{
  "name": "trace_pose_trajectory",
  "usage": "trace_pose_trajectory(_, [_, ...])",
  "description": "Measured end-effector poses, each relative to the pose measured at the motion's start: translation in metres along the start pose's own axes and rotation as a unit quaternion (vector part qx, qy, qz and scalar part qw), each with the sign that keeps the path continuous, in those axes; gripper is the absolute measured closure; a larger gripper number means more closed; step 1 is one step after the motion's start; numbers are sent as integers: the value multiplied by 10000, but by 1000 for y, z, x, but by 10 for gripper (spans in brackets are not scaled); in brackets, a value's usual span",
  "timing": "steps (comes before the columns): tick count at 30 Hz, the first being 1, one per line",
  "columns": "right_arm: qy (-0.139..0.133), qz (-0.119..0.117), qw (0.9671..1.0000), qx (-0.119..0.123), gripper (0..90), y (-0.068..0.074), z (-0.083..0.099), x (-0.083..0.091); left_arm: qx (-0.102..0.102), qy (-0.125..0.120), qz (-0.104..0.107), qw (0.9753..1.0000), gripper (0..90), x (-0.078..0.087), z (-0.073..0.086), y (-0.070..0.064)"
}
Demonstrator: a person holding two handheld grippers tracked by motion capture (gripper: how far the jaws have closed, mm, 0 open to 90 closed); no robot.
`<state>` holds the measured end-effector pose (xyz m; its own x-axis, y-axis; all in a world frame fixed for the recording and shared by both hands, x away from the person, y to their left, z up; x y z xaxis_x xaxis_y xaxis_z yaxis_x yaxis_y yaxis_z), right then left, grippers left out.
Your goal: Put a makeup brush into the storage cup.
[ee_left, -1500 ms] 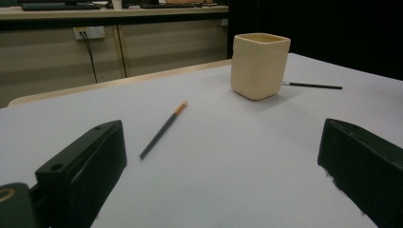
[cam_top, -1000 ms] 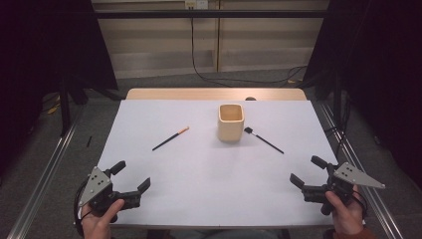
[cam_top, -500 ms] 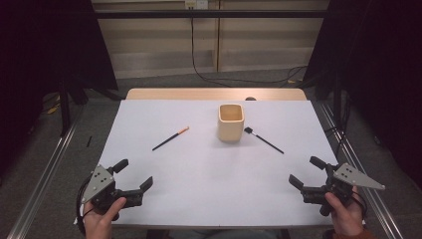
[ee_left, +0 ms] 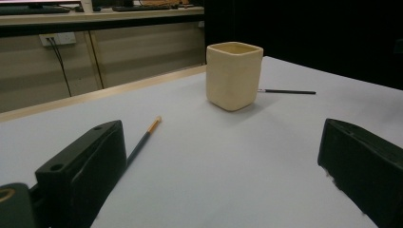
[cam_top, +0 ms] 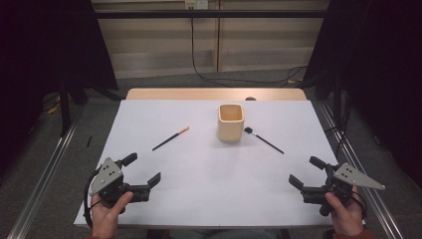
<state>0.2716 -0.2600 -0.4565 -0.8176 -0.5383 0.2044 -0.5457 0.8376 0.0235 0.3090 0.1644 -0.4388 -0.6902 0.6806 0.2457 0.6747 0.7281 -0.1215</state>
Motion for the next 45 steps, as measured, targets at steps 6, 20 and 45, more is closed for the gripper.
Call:
trace_pose_trajectory(6, [5, 8, 10000, -23, 0, 0, 0, 0, 46, -39, 110, 9999, 22, -9, -7, 0])
trace_pose_trajectory(20, [41, 3, 10000, -34, 0, -1, 1, 0, -10, -57, 206, 9998, 22, -34, -24, 2])
trace_pose_trajectory(45, [49, -37, 10000, -17, 0, 1, 2, -1, -66, -9, 144, 9999, 22, -76, -58, 23])
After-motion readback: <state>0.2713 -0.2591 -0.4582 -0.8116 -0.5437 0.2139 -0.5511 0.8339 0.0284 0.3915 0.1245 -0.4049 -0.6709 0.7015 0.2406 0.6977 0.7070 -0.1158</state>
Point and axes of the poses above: each handheld gripper's, and its own axes: x roughly backward along the jaws, z roughly out of its underside, y roughly to its left, the point moved 10 cm from there along -x, roughly forward along the jaws, and after that the axes turned 6 degrees about x, right-handed, at the moved point
